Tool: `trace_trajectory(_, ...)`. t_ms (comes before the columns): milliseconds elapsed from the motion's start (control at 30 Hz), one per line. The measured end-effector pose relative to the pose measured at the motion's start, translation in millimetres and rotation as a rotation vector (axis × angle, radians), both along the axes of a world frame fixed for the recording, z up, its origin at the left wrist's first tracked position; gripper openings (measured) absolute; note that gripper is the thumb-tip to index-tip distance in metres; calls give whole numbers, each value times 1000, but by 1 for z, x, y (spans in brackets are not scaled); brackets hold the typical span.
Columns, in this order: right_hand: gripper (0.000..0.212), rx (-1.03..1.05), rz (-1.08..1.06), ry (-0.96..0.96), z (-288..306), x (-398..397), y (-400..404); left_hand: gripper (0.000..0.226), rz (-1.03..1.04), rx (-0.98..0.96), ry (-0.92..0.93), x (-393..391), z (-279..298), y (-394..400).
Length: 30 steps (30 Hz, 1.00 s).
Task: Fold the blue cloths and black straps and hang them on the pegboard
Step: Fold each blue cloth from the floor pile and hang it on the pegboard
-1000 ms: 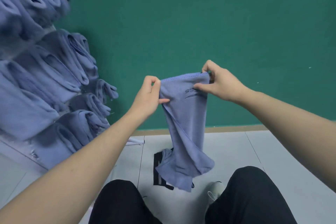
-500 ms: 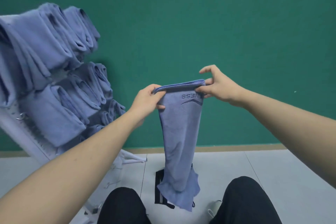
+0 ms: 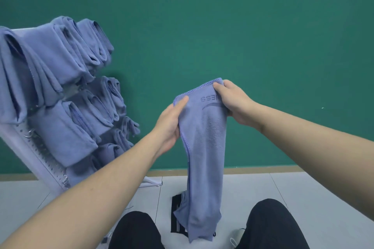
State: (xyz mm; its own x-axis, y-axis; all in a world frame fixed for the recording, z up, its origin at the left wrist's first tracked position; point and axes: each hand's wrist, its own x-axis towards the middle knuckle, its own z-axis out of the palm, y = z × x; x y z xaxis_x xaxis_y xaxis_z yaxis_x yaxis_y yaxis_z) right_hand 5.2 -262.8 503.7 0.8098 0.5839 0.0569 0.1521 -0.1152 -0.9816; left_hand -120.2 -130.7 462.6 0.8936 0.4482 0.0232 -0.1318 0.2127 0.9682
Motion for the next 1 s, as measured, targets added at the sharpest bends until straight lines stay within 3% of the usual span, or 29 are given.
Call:
trace_trajectory(200, 20, 12, -58, 44, -2, 1, -1, 30, -95, -137, -27, -9, -24, -19)
trace_trajectory(400, 21, 11, -117, 7, -16, 0, -14, 26, 65, -139, -28, 1, -11, -23)
trace_trajectory(533, 52, 81, 25, 412, -26, -10, -23, 16, 70, -165, 34, 4, -7, -25)
trace_trajectory(633, 52, 77, 238, 614, -39, -18, -34, 13, 85, -214, 20, 5, -5, -22)
trace_trajectory(733, 30, 101, 301, 553, -55, -22, -39, 14, 134, -266, 28, 4, -3, -14)
trace_trajectory(867, 18, 124, 174, 341, -60, -19, -34, 15, 204, -262, 92, 3, -7, -6)
trace_trajectory(1000, 22, 75, 142, 221, -50, -23, -28, 53, 56, -257, 116, -3, -10, -3)
